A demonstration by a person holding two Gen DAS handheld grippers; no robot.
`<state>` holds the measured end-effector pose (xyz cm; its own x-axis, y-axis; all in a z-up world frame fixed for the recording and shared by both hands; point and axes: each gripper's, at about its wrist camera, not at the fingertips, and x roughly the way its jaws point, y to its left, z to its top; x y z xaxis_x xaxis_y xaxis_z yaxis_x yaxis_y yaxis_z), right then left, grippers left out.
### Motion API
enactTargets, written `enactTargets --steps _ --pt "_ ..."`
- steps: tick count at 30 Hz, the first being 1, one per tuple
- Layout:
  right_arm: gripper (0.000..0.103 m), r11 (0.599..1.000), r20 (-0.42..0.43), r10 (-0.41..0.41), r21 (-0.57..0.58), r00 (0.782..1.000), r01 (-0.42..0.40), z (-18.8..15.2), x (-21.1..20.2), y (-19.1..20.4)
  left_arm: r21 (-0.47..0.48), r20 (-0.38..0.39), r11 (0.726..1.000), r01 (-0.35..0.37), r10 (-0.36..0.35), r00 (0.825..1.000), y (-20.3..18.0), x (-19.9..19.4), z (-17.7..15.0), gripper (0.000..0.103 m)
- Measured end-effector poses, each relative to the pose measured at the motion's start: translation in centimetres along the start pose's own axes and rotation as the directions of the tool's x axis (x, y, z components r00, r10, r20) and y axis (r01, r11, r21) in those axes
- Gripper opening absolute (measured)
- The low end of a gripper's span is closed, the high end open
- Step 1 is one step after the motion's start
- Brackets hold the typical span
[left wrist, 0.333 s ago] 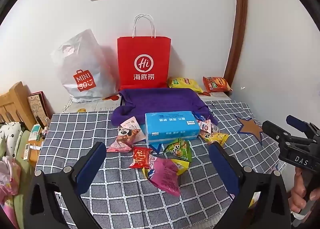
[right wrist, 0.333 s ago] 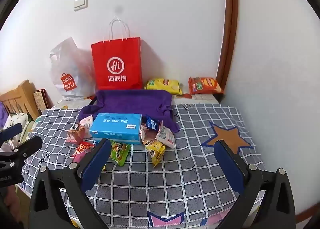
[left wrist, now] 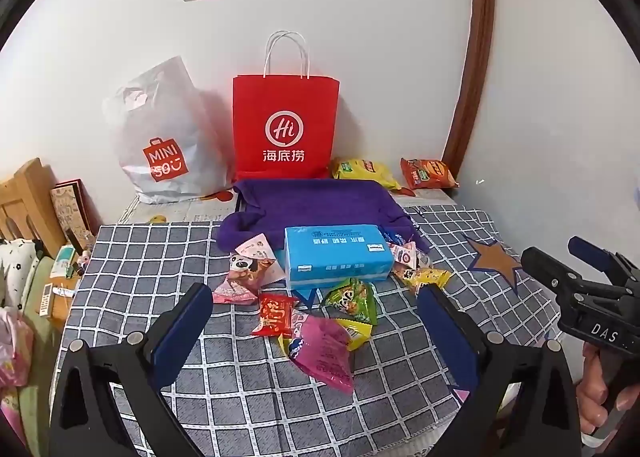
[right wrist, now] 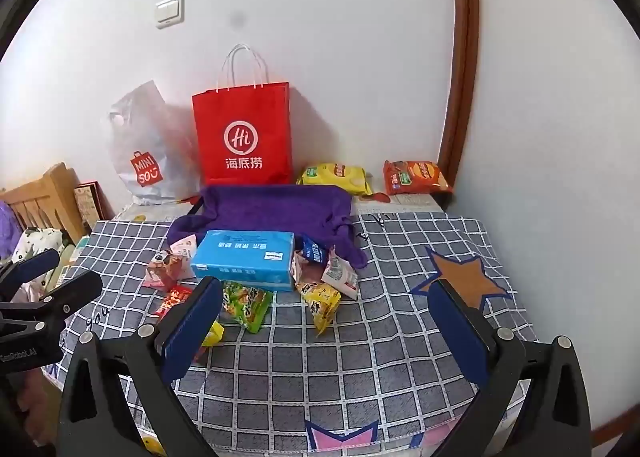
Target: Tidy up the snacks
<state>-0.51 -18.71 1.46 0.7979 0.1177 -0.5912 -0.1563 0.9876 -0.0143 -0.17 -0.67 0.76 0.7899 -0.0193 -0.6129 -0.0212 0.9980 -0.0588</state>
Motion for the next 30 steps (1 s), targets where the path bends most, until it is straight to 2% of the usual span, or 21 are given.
enactTargets --steps 6,30 --pt "0.097 1.0 0.018 0.012 0.005 1.0 -0.012 0.3 1.3 -3.0 -0.02 0.009 1.0 0.016 -0.016 1.0 0.7 0.0 -0.3 0.102" --pt "0.097 0.999 0.036 0.033 0.0 0.999 -0.033 0.4 1.1 -2.7 -0.022 0.025 0.999 0.028 -0.027 0.999 0.7 -0.4 -0.6 0.102"
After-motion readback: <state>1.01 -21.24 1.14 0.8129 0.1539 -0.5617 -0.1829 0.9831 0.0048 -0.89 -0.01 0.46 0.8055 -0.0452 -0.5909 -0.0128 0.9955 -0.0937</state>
